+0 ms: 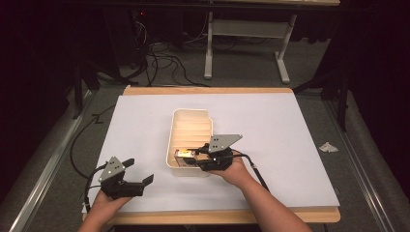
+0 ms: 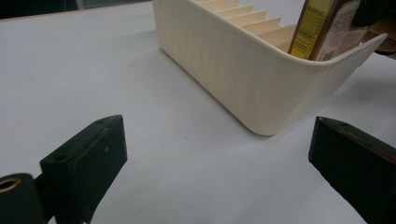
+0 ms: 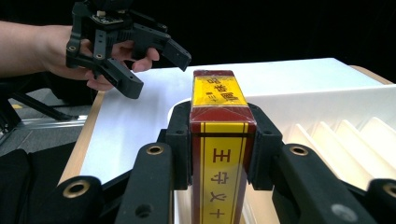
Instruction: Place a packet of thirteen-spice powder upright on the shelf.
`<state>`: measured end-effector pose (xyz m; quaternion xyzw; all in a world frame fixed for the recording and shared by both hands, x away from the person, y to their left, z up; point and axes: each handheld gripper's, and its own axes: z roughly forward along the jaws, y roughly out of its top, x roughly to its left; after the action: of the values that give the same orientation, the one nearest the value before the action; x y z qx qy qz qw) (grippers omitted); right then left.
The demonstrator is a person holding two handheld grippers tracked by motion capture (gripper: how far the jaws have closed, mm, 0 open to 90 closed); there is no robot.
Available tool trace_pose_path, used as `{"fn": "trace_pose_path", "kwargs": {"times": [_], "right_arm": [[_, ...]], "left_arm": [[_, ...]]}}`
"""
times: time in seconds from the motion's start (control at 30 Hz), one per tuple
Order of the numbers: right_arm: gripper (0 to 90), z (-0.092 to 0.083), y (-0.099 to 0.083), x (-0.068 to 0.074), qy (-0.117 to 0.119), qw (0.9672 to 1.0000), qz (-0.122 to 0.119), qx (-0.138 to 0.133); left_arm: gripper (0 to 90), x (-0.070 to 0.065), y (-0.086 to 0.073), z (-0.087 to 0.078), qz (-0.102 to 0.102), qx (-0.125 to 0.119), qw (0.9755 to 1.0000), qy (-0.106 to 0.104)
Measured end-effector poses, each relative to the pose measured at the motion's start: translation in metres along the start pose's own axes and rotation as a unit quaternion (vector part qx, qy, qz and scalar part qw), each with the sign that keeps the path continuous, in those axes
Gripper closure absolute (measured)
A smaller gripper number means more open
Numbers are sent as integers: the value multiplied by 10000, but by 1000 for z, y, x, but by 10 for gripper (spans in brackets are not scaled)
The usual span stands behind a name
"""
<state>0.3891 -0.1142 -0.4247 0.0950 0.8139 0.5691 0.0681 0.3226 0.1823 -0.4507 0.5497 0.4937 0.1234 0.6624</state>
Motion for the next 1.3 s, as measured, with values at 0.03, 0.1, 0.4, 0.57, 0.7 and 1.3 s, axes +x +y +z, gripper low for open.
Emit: {"fn": "trace_pose_path", "kwargs": {"times": [0.03, 0.1, 0.4, 0.57, 0.7, 1.3], "right_arm": [[686, 0, 0, 0, -11, 10000, -2, -20], [686, 0, -1, 1, -21, 10000, 24, -6], [685, 0, -5, 1, -55, 10000, 2, 16], [684, -3, -7, 0, -87, 9999, 87, 22], [682, -6, -9, 3, -145, 9999, 74, 52], [673, -15, -14, 4, -176, 9997, 117, 85]], "left_arm": [[48, 0, 0, 0, -14, -5, 10000, 0], [48, 0, 0, 0, -4, -7, 10000, 4], [48, 1, 0, 0, 12, 2, 10000, 9], [49, 1, 0, 0, -7, -3, 10000, 5], [49, -1, 0, 0, -13, 6, 10000, -6], [49, -1, -3, 2, 22, 84, 10000, -37]]}}
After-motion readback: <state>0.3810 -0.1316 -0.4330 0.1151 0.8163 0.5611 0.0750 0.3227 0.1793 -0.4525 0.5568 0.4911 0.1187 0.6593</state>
